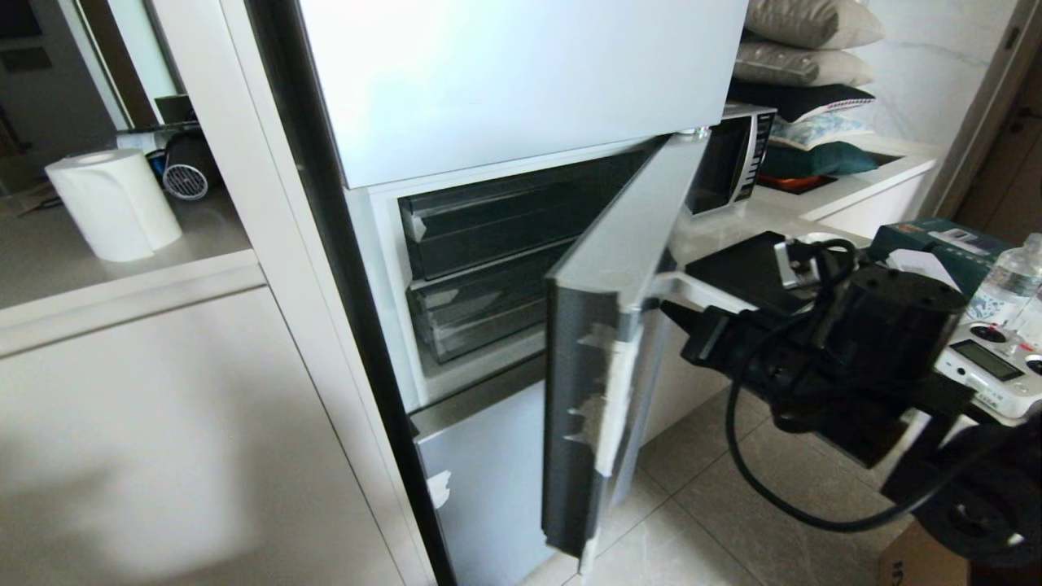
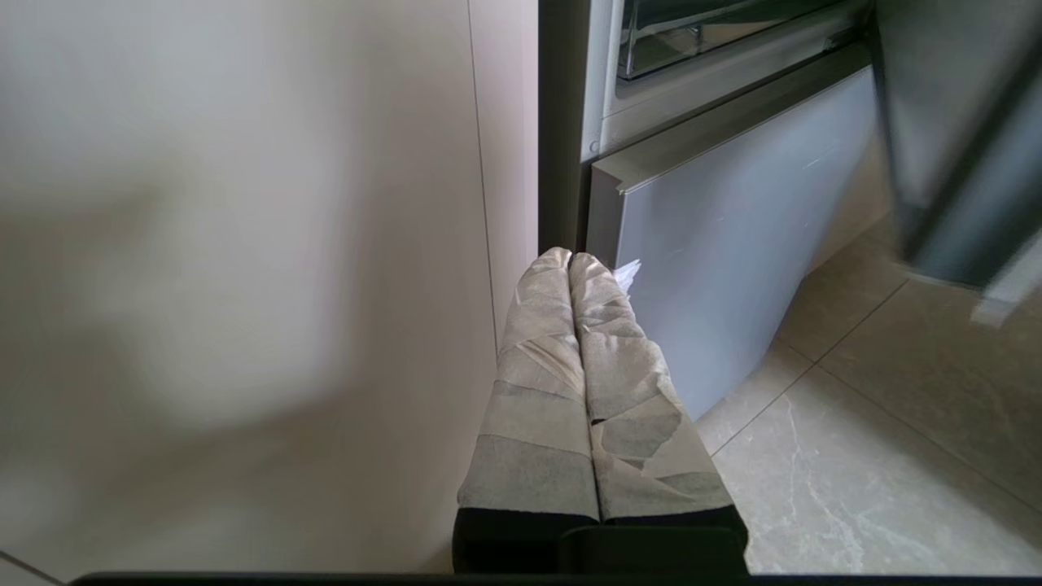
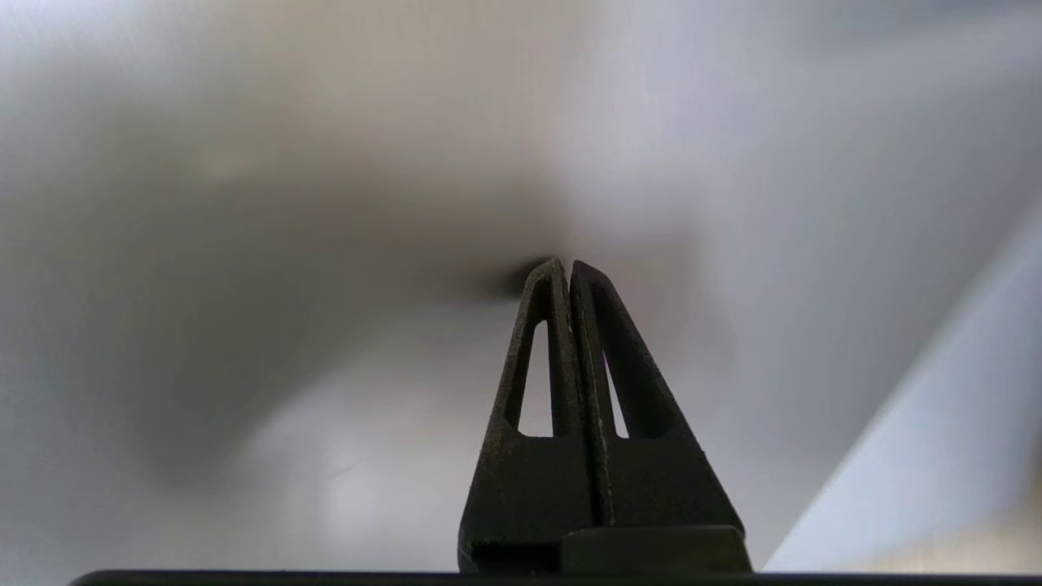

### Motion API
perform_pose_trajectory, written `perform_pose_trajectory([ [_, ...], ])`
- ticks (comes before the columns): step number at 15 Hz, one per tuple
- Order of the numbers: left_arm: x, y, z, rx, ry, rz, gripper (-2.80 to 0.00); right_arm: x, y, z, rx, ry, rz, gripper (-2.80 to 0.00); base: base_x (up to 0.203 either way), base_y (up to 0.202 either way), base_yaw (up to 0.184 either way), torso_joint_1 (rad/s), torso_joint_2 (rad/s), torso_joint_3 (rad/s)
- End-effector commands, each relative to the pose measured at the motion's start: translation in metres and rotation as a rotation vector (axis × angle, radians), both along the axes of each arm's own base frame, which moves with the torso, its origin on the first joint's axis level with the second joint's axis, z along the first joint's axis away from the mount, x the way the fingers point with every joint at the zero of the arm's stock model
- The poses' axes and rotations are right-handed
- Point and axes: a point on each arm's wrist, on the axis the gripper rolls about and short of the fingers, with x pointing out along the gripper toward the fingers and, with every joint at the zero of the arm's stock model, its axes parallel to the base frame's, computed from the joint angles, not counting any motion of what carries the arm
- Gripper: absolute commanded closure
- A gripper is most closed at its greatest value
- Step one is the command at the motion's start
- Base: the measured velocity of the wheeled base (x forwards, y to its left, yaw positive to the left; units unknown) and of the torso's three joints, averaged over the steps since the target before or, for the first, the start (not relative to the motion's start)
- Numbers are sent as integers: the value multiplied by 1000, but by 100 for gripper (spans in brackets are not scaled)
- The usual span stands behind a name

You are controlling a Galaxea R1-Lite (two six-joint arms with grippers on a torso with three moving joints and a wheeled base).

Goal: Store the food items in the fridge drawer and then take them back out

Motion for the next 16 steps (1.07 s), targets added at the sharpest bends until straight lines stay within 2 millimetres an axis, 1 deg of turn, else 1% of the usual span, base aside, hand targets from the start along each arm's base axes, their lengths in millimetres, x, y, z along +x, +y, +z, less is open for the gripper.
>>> perform_pose_trajectory([
  [1, 0, 0, 0, 0, 1, 0, 0, 40, 52, -20, -33, 2, 32, 0, 0, 0, 0, 0, 0, 0],
  [2, 0, 0, 0, 0, 1, 0, 0, 55, 72, -28, -45, -7, 40, 0, 0, 0, 0, 0, 0, 0],
  [3, 0, 0, 0, 0, 1, 1, 0, 69, 87, -34, -51, -24, 34, 0, 0, 0, 0, 0, 0, 0],
  [4, 0, 0, 0, 0, 1, 1, 0, 78, 99, -39, -59, -36, 19, 0, 0, 0, 0, 0, 0, 0],
  [5, 0, 0, 0, 0, 1, 0, 0, 82, 104, -42, -66, -38, 8, 0, 0, 0, 0, 0, 0, 0],
  [6, 0, 0, 0, 0, 1, 1, 0, 79, 103, -41, -73, -35, 3, 0, 0, 0, 0, 0, 0, 0],
  [7, 0, 0, 0, 0, 1, 0, 0, 69, 97, -35, -81, -31, -1, 0, 0, 0, 0, 0, 0, 0],
  [8, 0, 0, 0, 0, 1, 1, 0, 55, 86, -19, -75, -43, -5, 0, 0, 0, 0, 0, 0, 0],
  [11, 0, 0, 0, -1, 1, 1, 0, -8, 42, 28, -53, -94, -11, 0, 0, 0, 0, 0, 0, 0],
  [12, 0, 0, 0, -1, 1, 0, 0, -28, 27, 35, -64, -109, -13, 0, 0, 0, 0, 0, 0, 0],
  [16, 0, 0, 0, 0, 1, 0, 0, -88, -18, 20, -154, -80, -51, 0, 0, 0, 0, 0, 0, 0],
])
